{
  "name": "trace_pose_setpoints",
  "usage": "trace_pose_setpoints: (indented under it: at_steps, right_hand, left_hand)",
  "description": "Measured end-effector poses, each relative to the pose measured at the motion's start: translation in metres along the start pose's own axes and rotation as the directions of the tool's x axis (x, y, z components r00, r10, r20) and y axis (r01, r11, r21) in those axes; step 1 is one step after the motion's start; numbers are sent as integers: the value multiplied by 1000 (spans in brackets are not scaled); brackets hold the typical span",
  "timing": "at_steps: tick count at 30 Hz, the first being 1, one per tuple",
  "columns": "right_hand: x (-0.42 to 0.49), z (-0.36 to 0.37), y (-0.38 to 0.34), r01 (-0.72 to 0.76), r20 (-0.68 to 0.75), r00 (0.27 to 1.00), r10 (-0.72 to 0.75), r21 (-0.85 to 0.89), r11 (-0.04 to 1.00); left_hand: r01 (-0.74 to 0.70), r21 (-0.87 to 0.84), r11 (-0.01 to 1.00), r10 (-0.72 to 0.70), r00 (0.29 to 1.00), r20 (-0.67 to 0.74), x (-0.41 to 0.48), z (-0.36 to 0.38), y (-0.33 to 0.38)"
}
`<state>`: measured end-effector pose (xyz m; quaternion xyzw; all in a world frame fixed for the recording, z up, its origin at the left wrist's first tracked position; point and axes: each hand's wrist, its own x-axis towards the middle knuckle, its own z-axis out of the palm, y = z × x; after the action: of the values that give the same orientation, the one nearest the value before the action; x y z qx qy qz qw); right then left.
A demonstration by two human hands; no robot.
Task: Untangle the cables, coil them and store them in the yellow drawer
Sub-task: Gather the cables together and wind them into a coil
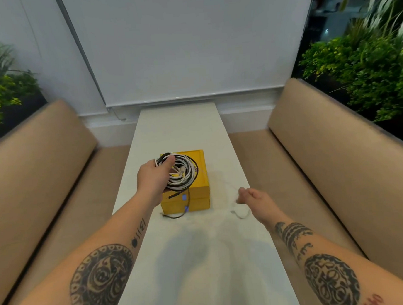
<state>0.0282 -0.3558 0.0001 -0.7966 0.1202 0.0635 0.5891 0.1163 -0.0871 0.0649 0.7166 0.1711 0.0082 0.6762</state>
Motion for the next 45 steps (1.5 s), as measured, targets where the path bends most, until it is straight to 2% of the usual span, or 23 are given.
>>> trace_pose_setpoints:
  at_steps: [3,8,12,15,18,21,23,25,27,30,31,34,36,40,45]
  right_hand:
    - [6,24,-16,33,34,999,-34,40,999]
    - [-1,46,-7,29,-28,999,-26,103,994]
    - [-6,69,-2,-18,-115,992,47,241,970]
    - [-6,89,-13,-18,-170,983,71,298,954]
    - [-12,102,-28,54,-188,982,-8,241,969]
    - [-15,113,-41,124,-187,979,-84,217,968]
    - [-15,117,-48,172,-187,973,-133,208,963]
    - [-14,118,-54,207,-167,971,-174,207,956]
    - [-14,114,-61,229,-145,968,-203,193,954]
    - [-15,107,-70,257,-104,965,-241,190,948]
    - [-15,105,-72,259,-88,965,-246,202,945]
    - [-13,100,-76,265,-52,964,-260,215,940]
    - [-12,95,-77,255,-4,966,-260,210,944]
    - [-12,86,-78,298,90,945,-314,155,942]
    - [-9,74,-84,351,77,930,-358,91,932]
  left_hand:
    - [23,-18,1000,-23,999,26,3,-7,-4]
    - [105,-280,954,-115,993,-20,25,-45,15]
    - [136,-285,949,-146,989,-15,34,-69,25]
    - [173,-195,965,-167,985,46,35,-78,15]
    - [170,-2,985,-168,972,162,29,-83,4]
    - [17,260,966,-92,956,279,18,-84,0]
    - [-217,462,860,20,919,393,15,-84,0]
    - [-449,610,653,100,850,518,15,-83,2]
    - [-552,667,501,85,798,597,12,-78,6]
    - [-591,701,400,85,785,613,0,-63,6]
    - [-567,705,426,103,804,585,-4,-58,4]
    - [-448,638,626,105,859,501,-11,-45,-2]
    - [-385,581,717,80,874,480,-16,-38,-3]
    - [-294,463,836,63,890,452,-26,-24,-3]
    - [-84,274,958,-53,888,456,-30,-15,-14]
